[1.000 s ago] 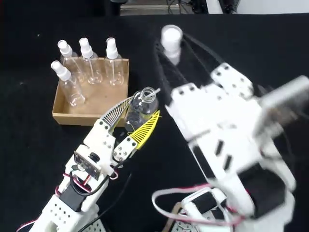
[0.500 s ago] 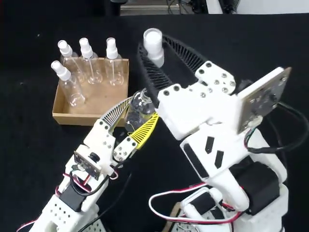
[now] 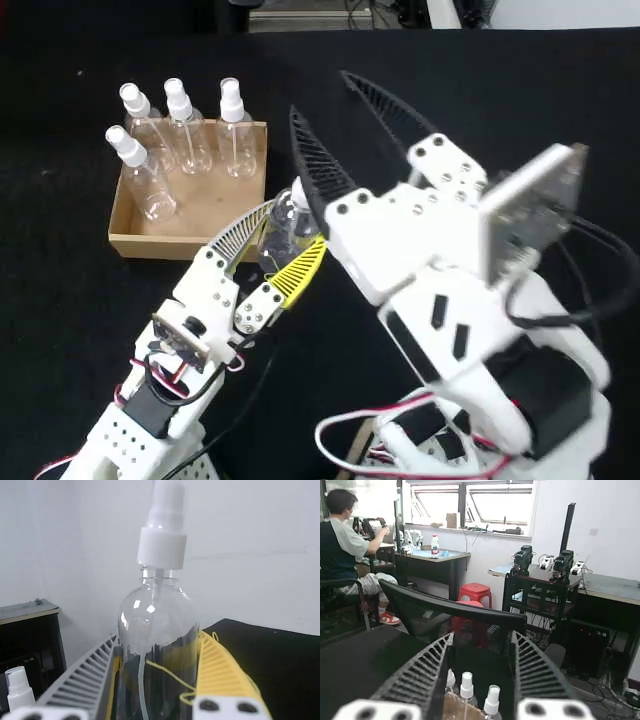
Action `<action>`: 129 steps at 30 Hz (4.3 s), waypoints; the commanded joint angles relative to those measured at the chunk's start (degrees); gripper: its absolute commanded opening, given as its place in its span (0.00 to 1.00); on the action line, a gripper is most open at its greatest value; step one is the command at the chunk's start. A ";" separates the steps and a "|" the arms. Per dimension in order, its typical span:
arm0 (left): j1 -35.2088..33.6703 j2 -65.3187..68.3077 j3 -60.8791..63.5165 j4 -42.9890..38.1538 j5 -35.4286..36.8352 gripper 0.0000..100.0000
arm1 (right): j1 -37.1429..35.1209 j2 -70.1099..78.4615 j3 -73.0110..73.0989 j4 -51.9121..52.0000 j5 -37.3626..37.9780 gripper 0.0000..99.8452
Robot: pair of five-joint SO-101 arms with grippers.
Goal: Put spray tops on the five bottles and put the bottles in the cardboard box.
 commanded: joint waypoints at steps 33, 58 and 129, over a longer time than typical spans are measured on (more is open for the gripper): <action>0.13 -0.53 1.10 0.00 0.09 0.03 | 40.79 1.54 51.82 -9.49 -2.73 0.14; -21.49 -0.97 1.10 11.43 0.09 0.03 | 32.44 -34.24 95.25 -36.40 -2.20 0.14; -83.47 69.01 -5.76 -51.96 4.48 0.03 | 32.44 -34.24 95.25 -35.87 -2.20 0.14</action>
